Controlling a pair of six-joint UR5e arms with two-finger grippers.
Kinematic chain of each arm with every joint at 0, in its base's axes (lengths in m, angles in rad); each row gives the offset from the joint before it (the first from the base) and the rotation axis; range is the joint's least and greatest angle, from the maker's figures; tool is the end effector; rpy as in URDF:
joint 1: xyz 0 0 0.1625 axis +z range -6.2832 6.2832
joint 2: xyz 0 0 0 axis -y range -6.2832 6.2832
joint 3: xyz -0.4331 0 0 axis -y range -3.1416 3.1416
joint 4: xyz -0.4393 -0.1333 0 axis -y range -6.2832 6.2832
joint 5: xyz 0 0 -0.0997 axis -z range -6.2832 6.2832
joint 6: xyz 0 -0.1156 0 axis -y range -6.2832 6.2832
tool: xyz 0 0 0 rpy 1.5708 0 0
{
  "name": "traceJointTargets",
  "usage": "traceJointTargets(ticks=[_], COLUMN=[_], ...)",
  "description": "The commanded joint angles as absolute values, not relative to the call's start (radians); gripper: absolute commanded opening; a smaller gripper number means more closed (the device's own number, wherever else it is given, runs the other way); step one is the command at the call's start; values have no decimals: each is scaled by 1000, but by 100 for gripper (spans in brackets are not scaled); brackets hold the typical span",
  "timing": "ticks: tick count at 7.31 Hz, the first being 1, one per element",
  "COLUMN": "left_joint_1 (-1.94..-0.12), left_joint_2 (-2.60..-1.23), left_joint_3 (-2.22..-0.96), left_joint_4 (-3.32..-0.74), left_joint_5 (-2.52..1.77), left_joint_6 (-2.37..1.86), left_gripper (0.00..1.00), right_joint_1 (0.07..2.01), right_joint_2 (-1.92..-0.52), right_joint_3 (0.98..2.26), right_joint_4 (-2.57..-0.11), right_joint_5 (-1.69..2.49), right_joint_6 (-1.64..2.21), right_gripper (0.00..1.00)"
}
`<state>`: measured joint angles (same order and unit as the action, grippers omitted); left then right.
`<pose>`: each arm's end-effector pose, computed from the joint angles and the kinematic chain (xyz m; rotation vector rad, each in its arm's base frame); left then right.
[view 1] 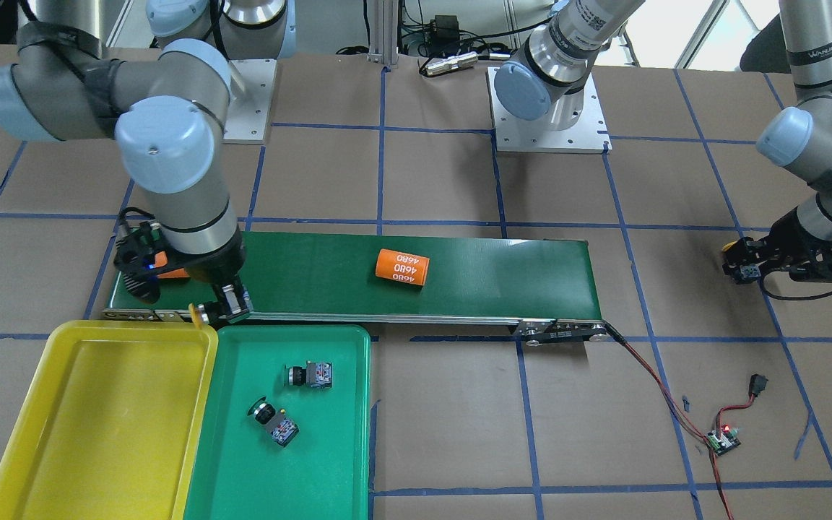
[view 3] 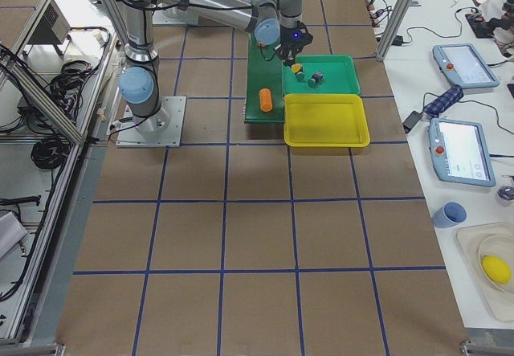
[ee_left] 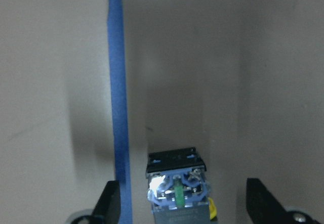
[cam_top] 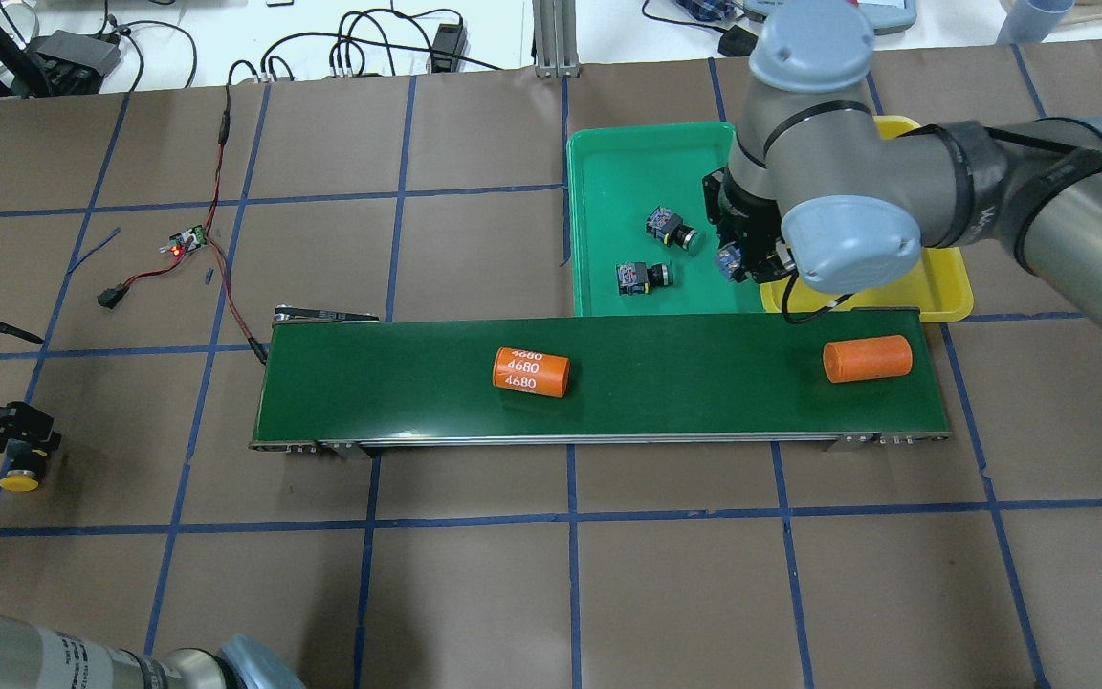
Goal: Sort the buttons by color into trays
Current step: 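Drop yellow button into yellow tray with right while left grasps yellow button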
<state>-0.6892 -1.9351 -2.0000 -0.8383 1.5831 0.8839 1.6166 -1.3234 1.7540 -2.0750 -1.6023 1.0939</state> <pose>0.3444 -0.4546 0.1326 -0.0042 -3.1014 -0.0748 0.1576 -0.6066 0.2911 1.5658 2.7056 -0.1235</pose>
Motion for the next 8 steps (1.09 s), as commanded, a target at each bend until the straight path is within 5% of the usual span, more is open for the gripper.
traceJointTargets(ticks=[1, 4, 5, 6, 8], left_joint_1=[-693, -738, -815, -912, -1079], left_joint_2=[-1930, -1888, -1861, -1823, -1767], left_joint_3=[-1994, -1997, -1994, -1981, -1950], left_joint_4=[-841, -857, -879, -955, -1052], left_joint_5=[1588, 1583, 1583, 1586, 1582], left_joint_6=[885, 881, 873, 785, 498], left_gripper=[34, 31, 30, 28, 28], right_joint_1=[1438, 1355, 1338, 1332, 1333], right_joint_2=[-1298, -1158, -1154, -1144, -1172], right_joint_3=[1738, 1714, 1710, 1704, 1704], right_joint_4=[-2118, -2256, -2275, -2289, -2270], right_joint_5=[-1600, -1606, -1603, -1603, -1606], right_joint_6=[663, 474, 424, 407, 413], right_gripper=[0, 0, 31, 99, 100])
